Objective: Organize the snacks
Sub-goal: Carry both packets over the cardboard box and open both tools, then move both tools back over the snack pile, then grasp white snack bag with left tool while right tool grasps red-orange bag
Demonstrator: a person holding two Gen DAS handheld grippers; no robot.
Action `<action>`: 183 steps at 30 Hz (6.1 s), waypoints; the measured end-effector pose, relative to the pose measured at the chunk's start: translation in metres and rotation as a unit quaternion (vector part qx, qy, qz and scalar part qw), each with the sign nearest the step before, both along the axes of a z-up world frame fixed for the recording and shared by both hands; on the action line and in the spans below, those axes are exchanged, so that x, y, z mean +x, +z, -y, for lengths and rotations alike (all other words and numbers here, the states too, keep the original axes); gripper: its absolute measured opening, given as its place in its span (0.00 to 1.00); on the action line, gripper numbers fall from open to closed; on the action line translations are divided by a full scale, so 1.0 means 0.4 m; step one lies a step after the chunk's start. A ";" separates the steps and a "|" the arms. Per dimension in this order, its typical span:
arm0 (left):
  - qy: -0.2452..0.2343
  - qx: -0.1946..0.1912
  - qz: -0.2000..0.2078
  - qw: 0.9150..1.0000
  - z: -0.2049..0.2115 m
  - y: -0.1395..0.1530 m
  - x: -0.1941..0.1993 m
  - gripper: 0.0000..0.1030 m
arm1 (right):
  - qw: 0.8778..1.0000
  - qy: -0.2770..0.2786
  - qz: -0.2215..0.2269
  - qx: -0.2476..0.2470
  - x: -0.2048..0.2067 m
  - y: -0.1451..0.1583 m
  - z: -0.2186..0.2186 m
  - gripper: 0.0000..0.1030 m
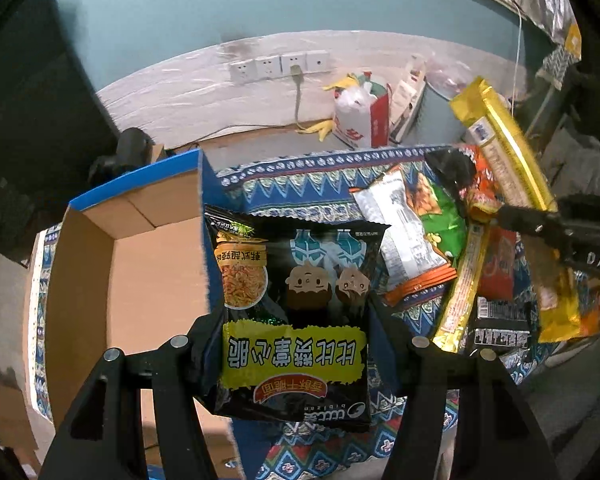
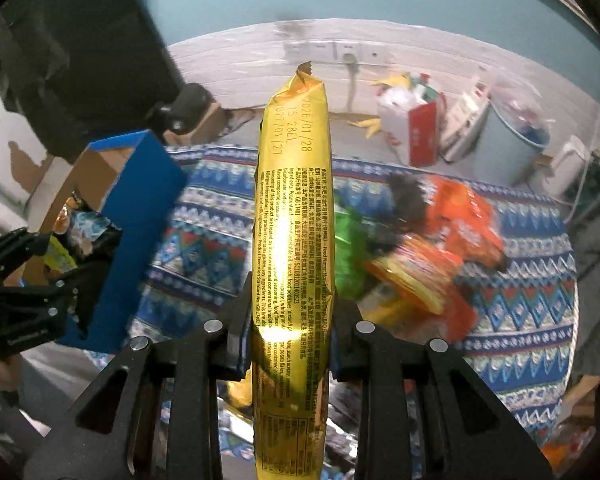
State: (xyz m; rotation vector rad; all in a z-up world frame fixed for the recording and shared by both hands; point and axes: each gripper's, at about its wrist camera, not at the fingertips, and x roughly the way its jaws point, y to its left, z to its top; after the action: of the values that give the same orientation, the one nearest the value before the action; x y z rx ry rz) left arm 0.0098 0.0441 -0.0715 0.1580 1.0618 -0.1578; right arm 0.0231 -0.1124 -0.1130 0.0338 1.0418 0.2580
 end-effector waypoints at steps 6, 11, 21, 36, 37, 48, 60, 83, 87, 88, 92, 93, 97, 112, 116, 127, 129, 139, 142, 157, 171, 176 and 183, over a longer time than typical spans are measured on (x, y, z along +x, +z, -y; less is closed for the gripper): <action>0.018 -0.005 0.015 1.000 -0.057 0.032 -0.004 0.61 | 1.000 0.029 0.000 0.010 0.028 0.007 -0.099 0.25; 0.040 -0.005 0.020 0.999 -0.120 0.038 -0.005 0.61 | 0.998 0.052 -0.002 0.020 0.054 0.011 -0.189 0.25; 0.103 -0.006 0.017 0.995 -0.280 0.015 0.000 0.61 | 0.994 0.099 -0.009 0.036 0.115 0.009 -0.384 0.25; 0.183 -0.011 -0.008 0.983 -0.468 -0.030 -0.011 0.61 | 0.986 0.145 -0.053 0.067 0.168 -0.023 -0.631 0.25; 0.187 -0.010 -0.010 0.982 -0.475 -0.031 -0.011 0.61 | 0.985 0.147 -0.055 0.069 0.169 -0.025 -0.643 0.25; 0.217 0.000 -0.017 0.976 -0.516 -0.034 -0.020 0.73 | 0.983 0.153 -0.080 0.062 0.184 -0.071 -0.737 0.26; 0.218 -0.012 -0.010 0.976 -0.513 -0.010 -0.019 0.74 | 0.987 0.140 -0.065 0.041 0.171 -0.060 -0.724 0.51; 0.134 -0.047 -0.027 0.990 -0.281 0.009 0.025 0.74 | 0.997 0.081 -0.008 -0.014 0.109 0.027 -0.401 0.72; 0.120 -0.040 -0.028 0.992 -0.235 0.010 0.035 0.74 | 0.998 0.066 -0.006 -0.019 0.096 0.034 -0.343 0.72; 0.117 -0.038 -0.030 0.992 -0.224 0.009 0.038 0.74 | 0.998 0.064 -0.006 -0.020 0.093 0.035 -0.328 0.72; 0.102 -0.024 -0.031 0.994 -0.179 0.003 0.045 0.74 | 0.998 0.053 -0.004 -0.027 0.077 0.035 -0.274 0.72; 0.098 -0.020 -0.031 0.994 -0.169 0.002 0.046 0.74 | 0.998 0.050 -0.003 -0.029 0.073 0.035 -0.258 0.72; 0.083 -0.010 -0.039 0.996 -0.121 -0.008 0.055 0.74 | 0.999 0.035 -0.005 -0.040 0.060 0.029 -0.196 0.72; 0.011 0.037 -0.066 0.997 0.114 -0.051 0.112 0.77 | 0.996 -0.071 -0.041 -0.046 0.043 -0.055 0.089 0.73; -0.005 0.028 -0.073 0.997 0.177 -0.056 0.134 0.79 | 0.992 -0.100 -0.060 -0.044 0.056 -0.085 0.159 0.73; 0.019 0.006 -0.120 0.993 0.246 -0.164 0.236 0.79 | 0.984 -0.141 -0.105 -0.039 0.137 -0.138 0.261 0.73; 0.032 -0.013 -0.131 0.991 0.237 -0.182 0.254 0.79 | 0.981 -0.155 -0.112 -0.031 0.159 -0.148 0.271 0.73; 0.073 -0.055 -0.164 0.982 0.242 -0.256 0.315 0.79 | 0.970 -0.188 -0.151 -0.016 0.239 -0.245 0.293 0.74; 0.068 -0.059 -0.166 0.982 0.253 -0.270 0.321 0.79 | 0.970 -0.185 -0.160 -0.013 0.251 -0.271 0.289 0.74; 0.047 -0.048 -0.199 0.978 0.303 -0.350 0.329 0.87 | 0.970 -0.162 -0.173 -0.056 0.262 -0.329 0.277 0.75; -0.011 -0.019 -0.162 0.987 0.297 -0.303 0.271 0.36 | 0.981 -0.122 -0.143 -0.041 0.202 -0.314 0.291 0.45; -0.017 -0.012 -0.138 0.990 0.275 -0.257 0.243 0.35 | 0.984 -0.116 -0.124 -0.043 0.168 -0.277 0.284 0.44; -0.021 -0.004 -0.114 0.993 0.245 -0.210 0.214 0.35 | 0.988 -0.106 -0.103 -0.032 0.140 -0.233 0.252 0.44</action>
State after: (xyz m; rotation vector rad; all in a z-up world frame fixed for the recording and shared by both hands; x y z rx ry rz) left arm 0.0954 -0.0538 -0.1556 0.1582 1.2859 -0.2224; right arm 0.0791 -0.2131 -0.2062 0.1145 1.2415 0.0266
